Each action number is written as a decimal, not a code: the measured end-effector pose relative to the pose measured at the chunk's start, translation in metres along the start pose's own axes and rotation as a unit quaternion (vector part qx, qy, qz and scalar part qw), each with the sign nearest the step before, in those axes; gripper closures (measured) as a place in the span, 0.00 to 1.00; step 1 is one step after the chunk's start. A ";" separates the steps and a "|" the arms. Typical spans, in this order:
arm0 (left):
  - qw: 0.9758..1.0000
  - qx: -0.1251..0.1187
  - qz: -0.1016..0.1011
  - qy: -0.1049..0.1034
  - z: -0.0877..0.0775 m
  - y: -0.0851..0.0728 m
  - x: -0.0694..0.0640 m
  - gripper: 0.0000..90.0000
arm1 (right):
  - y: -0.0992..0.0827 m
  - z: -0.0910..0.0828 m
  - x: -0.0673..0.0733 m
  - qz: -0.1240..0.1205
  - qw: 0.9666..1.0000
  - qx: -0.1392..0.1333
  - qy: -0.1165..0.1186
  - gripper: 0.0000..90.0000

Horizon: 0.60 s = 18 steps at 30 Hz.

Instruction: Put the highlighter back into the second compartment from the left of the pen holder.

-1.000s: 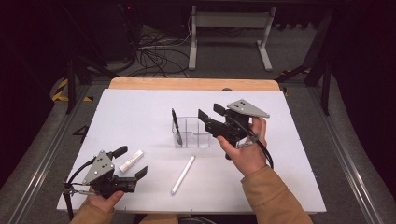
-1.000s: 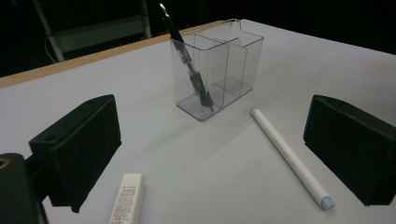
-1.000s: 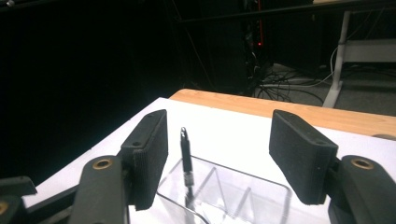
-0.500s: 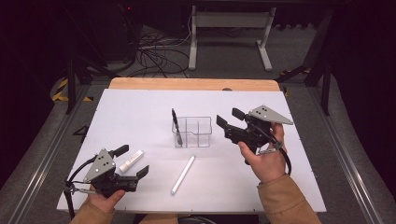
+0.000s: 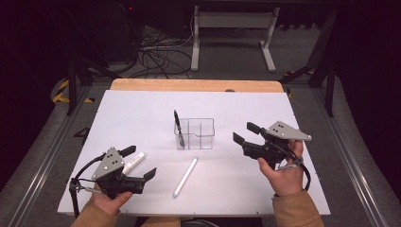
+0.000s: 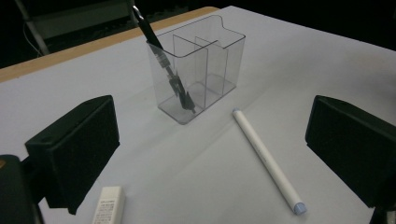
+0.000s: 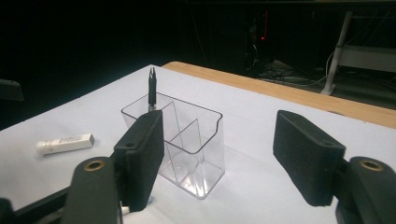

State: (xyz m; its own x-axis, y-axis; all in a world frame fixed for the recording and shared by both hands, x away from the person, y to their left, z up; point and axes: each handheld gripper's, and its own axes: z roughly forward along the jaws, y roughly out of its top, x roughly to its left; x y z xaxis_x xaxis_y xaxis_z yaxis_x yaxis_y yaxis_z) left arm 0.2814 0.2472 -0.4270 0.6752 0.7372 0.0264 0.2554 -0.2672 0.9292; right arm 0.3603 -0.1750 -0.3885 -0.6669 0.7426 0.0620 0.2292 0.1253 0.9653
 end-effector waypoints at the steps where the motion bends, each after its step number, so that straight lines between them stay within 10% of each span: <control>1: 1.000 0.005 -0.002 -0.001 0.001 0.002 -0.001 0.04 | -0.002 -0.002 0.000 0.001 1.000 -0.002 0.001 0.38; 18: 0.998 0.053 -0.026 -0.035 0.016 0.017 -0.006 0.06 | -0.019 -0.015 -0.011 0.014 1.000 0.001 -0.009 0.35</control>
State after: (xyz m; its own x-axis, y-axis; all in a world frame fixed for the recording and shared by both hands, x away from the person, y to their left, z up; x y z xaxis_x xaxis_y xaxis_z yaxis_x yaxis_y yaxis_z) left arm 0.2930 0.2286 -0.4170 0.7055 0.7069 -0.0501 0.3607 -0.2973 0.8840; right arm 0.3531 -0.1953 -0.4036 -0.6480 0.7570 0.0838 0.2485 0.1062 0.9628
